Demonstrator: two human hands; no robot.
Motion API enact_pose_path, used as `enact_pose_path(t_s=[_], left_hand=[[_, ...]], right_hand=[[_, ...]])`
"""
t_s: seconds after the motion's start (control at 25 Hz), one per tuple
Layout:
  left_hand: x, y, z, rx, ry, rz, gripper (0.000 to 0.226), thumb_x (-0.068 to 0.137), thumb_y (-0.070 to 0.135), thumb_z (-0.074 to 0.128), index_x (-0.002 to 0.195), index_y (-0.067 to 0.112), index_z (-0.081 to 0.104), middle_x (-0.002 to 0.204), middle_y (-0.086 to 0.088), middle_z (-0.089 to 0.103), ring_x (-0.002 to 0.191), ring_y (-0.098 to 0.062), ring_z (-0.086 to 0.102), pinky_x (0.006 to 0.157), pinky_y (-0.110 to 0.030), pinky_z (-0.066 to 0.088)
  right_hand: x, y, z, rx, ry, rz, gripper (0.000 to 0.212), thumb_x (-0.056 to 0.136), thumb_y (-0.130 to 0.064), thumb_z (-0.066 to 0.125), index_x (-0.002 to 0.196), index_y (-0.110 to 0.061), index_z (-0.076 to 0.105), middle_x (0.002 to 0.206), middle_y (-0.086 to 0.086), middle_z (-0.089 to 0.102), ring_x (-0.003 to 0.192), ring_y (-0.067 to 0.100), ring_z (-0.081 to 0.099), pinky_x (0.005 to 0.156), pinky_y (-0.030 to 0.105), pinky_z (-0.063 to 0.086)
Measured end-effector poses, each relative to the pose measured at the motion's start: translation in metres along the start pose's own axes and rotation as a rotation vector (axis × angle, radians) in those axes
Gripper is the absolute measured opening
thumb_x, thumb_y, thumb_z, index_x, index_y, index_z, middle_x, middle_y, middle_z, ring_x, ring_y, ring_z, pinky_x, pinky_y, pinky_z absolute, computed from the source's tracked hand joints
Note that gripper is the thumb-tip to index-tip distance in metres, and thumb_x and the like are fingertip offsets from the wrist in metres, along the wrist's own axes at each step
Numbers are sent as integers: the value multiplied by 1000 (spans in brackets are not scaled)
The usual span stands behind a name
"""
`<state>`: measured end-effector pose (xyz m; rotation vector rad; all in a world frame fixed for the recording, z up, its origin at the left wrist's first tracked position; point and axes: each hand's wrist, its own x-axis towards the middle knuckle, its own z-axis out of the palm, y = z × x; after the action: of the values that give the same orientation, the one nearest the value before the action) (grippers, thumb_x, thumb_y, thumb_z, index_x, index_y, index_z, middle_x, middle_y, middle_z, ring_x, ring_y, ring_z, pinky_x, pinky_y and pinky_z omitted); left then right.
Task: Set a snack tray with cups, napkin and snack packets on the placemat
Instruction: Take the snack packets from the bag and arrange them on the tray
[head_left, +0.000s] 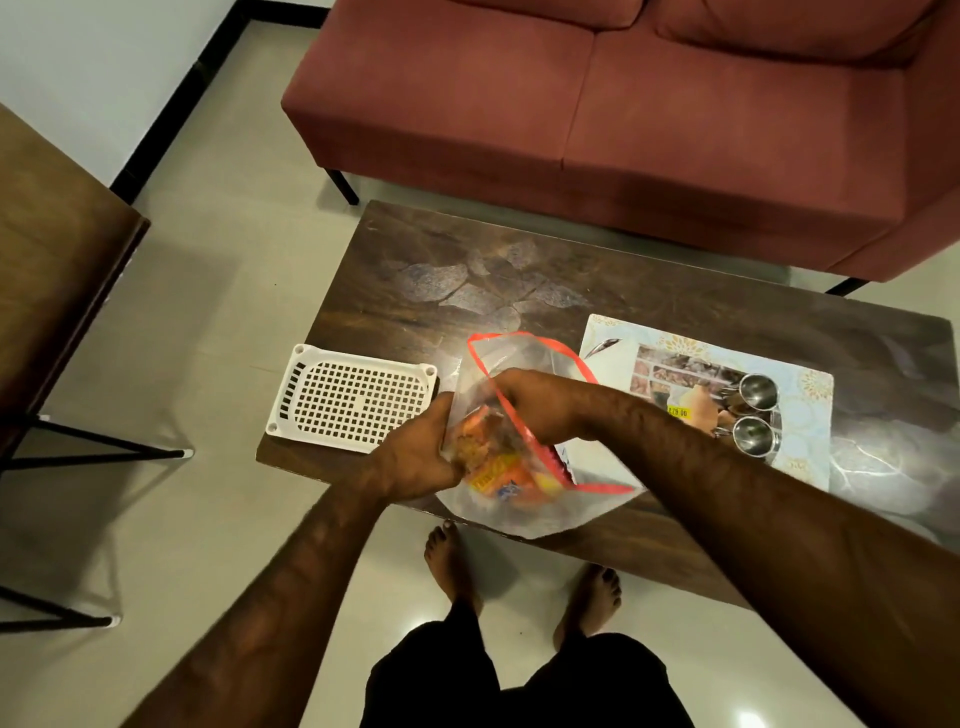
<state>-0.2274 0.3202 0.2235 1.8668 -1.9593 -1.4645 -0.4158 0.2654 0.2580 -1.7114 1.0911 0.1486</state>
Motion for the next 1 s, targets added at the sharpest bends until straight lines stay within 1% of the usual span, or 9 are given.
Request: enact_pose_path(t_s=[0.16,0.28,0.36,0.52,0.6,0.72,0.76,0.84,1.0], left_hand=[[3,-17,-3,-163,-27,-126,54,78,-6,70,126,13,58,111,-7,66,105,-24,62,92,-41,55],[1,-35,-3,-317,11,-233,41,75,-19,57,104,8,66,94,-12,69,84,-21,65,68,-31,56],[-2,-46,1,-406,37,-307,36,74,-16,57,102,5,65,82,-14,65,70,-23,61,58,-32,53],[-5,-65,12,-546,76,-393,38,68,7,62,105,3,66,85,-23,63,76,-30,59,66,-38,46],[-1,-76,20,-602,85,-410,41,70,14,64,111,12,69,92,-15,71,80,-24,64,67,-33,47],[4,-94,32,-624,51,-385,33,83,8,62,108,28,70,88,11,78,77,-5,72,58,-16,53],[5,-100,36,-623,36,-397,33,85,8,62,109,29,70,90,11,78,81,-5,73,61,-19,56],[8,-109,44,-607,14,-443,36,82,17,64,116,27,69,100,2,78,93,-18,74,76,-35,61],[22,-118,61,-619,5,-463,42,74,25,62,115,24,70,102,-6,77,97,-28,72,83,-48,58]], right_hand=[[2,8,-7,183,21,13,17,98,-10,68,112,-11,76,112,5,77,107,25,72,98,40,60],[6,12,-13,256,-5,53,38,95,4,61,119,-22,74,125,4,74,114,25,72,100,41,61],[12,16,-13,309,12,80,46,92,10,57,121,-24,72,125,7,74,112,23,72,96,40,62],[36,24,-2,477,101,107,40,92,13,59,124,-7,72,121,19,75,105,29,74,91,40,62],[49,31,6,525,127,127,41,90,15,59,124,-5,71,122,21,74,100,25,72,94,44,61],[60,47,20,608,172,165,40,92,13,63,122,-12,70,125,20,74,104,27,71,101,46,58],[63,53,25,645,195,180,40,92,13,64,122,-12,70,126,21,73,103,27,71,101,45,57],[69,67,35,723,254,214,41,92,13,65,128,-7,68,127,25,72,104,28,70,97,42,58],[82,96,53,852,398,322,48,91,13,66,137,2,61,132,27,69,123,45,67,107,55,54]])
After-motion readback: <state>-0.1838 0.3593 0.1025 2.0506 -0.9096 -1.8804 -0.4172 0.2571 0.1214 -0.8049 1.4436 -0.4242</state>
